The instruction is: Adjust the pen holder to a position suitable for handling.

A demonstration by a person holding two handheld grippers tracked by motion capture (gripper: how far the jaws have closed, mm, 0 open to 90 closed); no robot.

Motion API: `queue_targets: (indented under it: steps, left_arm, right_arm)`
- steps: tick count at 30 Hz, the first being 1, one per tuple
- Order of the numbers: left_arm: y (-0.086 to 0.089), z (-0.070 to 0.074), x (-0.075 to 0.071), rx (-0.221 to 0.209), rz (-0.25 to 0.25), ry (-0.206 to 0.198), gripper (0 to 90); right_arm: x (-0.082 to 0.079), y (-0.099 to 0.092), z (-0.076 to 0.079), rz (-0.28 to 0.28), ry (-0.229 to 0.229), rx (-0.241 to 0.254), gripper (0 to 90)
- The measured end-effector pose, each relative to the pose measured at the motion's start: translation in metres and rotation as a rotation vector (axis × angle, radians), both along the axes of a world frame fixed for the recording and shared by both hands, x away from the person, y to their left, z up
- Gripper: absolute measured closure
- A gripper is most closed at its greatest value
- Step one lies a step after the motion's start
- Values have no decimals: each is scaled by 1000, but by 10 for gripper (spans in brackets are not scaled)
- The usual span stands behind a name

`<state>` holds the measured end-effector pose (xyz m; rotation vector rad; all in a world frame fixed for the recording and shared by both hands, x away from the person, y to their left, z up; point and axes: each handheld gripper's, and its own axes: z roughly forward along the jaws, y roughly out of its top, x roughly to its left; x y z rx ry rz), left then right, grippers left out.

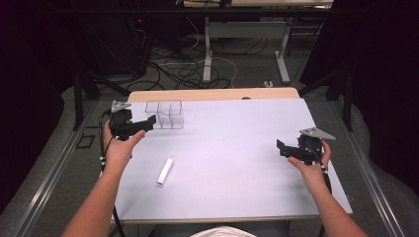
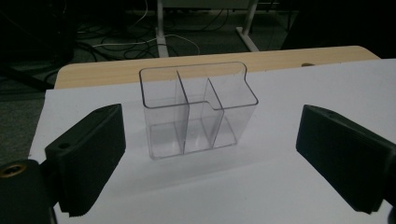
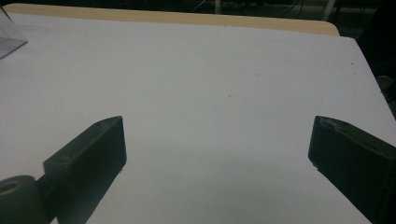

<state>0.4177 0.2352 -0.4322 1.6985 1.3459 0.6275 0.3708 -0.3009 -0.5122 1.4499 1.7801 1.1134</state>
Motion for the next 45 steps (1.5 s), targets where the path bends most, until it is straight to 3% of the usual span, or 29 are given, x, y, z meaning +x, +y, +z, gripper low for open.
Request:
queue_targets:
  steps: [17, 26, 32, 42, 45]
  left_arm:
    - [-6, 30, 36, 17, 3, 23, 164]
    - [-9, 40, 56, 51, 27, 35, 207]
    - [-9, 40, 69, 62, 48, 35, 282]
    - [-4, 27, 90, 104, 90, 42, 299]
    - [-2, 20, 97, 119, 96, 74, 312]
  right_arm:
    - [-1, 3, -2, 22, -2, -6, 49]
    - [-1, 0, -3, 9, 8, 10, 56]
    - [0, -2, -4, 9, 11, 11, 62]
    - [0, -1, -5, 6, 21, 20, 64]
    - [1, -3, -6, 9, 26, 23, 64]
